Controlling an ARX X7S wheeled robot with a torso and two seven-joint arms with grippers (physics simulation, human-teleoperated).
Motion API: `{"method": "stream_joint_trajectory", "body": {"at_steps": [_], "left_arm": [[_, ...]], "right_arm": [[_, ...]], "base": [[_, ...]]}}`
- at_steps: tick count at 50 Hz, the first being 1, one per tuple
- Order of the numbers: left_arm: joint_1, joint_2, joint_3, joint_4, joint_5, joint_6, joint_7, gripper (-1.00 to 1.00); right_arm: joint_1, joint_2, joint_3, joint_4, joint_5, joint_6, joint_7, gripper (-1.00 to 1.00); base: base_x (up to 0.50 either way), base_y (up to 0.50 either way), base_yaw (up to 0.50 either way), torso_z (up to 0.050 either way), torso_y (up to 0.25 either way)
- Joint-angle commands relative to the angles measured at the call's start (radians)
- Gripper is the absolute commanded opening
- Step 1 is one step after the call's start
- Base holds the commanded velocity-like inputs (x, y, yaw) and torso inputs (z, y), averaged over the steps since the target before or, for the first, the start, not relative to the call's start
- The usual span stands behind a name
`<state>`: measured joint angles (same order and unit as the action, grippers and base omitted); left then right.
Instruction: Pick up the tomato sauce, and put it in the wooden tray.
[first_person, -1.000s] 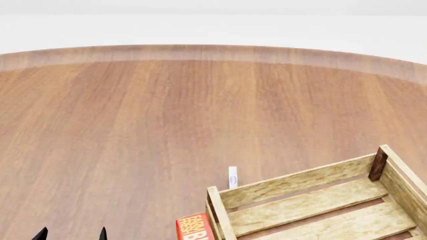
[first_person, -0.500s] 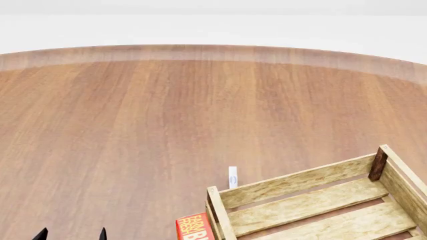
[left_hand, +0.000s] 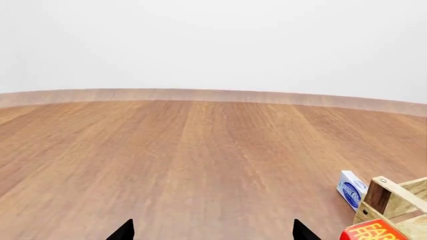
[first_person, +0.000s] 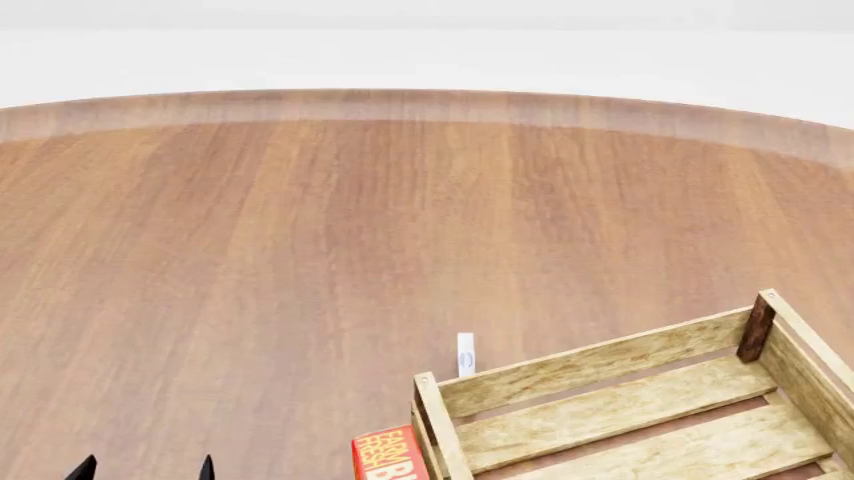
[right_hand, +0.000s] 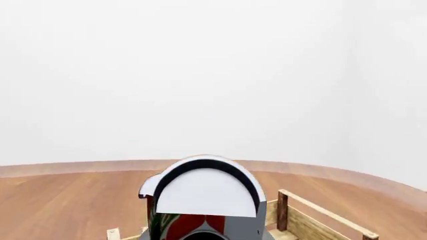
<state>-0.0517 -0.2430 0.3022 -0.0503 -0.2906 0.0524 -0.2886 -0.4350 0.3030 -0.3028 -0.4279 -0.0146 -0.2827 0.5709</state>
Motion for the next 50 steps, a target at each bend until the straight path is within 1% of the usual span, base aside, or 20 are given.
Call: {"method": "stream_joint_trajectory", "body": {"at_steps": [1,5,6,17,24,33,34,37,40,41,42,45,49,50], "left_arm": [[-0.002,-0.003,0.004,-0.001,-0.004,0.001,-0.003,1.00],[-0.002,-0.004,0.006,-0.001,-0.005,0.002,-0.004,1.00],[-0.003,-0.004,0.006,-0.005,-0.005,0.004,-0.004,1.00],[-0.004,-0.006,0.010,-0.006,-0.008,0.005,-0.008,1.00],[-0.008,-0.006,0.012,-0.019,-0.009,0.015,-0.005,1.00],[-0.007,-0.009,0.015,-0.017,-0.011,0.015,-0.009,1.00],[-0.007,-0.010,0.016,-0.016,-0.011,0.015,-0.009,1.00],[-0.005,-0.012,0.017,-0.011,-0.013,0.012,-0.011,1.00],[-0.006,-0.013,0.019,-0.010,-0.013,0.011,-0.012,1.00],[-0.006,-0.013,0.019,-0.010,-0.013,0.011,-0.012,1.00],[-0.006,-0.013,0.020,-0.010,-0.013,0.011,-0.012,1.00],[-0.005,-0.015,0.021,-0.006,-0.015,0.009,-0.014,1.00],[-0.006,-0.015,0.022,-0.009,-0.016,0.011,-0.014,1.00],[-0.006,-0.016,0.022,-0.006,-0.016,0.008,-0.016,1.00]], "right_arm": [[0.093,0.010,0.040,-0.140,0.040,0.184,-0.007,-1.00],[0.156,0.007,0.051,-0.145,0.074,0.256,-0.017,-1.00],[0.184,0.009,0.057,-0.143,0.117,0.288,-0.033,-1.00],[0.338,0.002,0.092,-0.122,0.140,0.434,-0.015,-1.00],[0.478,-0.011,0.099,-0.016,0.157,0.527,-0.021,-1.00],[0.642,-0.034,0.092,0.163,0.154,0.564,-0.032,-1.00],[0.679,-0.039,0.097,0.214,0.170,0.577,-0.045,-1.00],[0.731,-0.046,0.099,0.285,0.180,0.580,-0.060,-1.00],[0.796,-0.056,0.096,0.395,0.175,0.537,-0.076,-1.00],[0.796,-0.056,0.096,0.397,0.175,0.536,-0.076,-1.00],[0.825,-0.062,0.090,0.460,0.174,0.509,-0.092,-1.00],[0.847,-0.067,0.089,0.505,0.170,0.487,-0.094,-1.00],[0.908,-0.079,0.095,0.622,0.174,0.415,-0.115,-1.00],[0.930,-0.085,0.097,0.683,0.176,0.374,-0.127,-1.00]], "base": [[0.00,0.00,0.00,0.000,0.000],[0.00,0.00,0.00,0.000,0.000],[0.00,0.00,0.00,0.000,0.000],[0.00,0.00,0.00,0.000,0.000],[0.00,0.00,0.00,0.000,0.000],[0.00,0.00,0.00,0.000,0.000],[0.00,0.00,0.00,0.000,0.000],[0.00,0.00,0.00,0.000,0.000],[0.00,0.00,0.00,0.000,0.003],[0.00,0.00,0.00,0.000,0.000],[0.00,0.00,0.00,0.000,0.000],[0.00,0.00,0.00,0.000,0.000],[0.00,0.00,0.00,0.000,0.000],[0.00,0.00,0.00,0.000,0.000]]}}
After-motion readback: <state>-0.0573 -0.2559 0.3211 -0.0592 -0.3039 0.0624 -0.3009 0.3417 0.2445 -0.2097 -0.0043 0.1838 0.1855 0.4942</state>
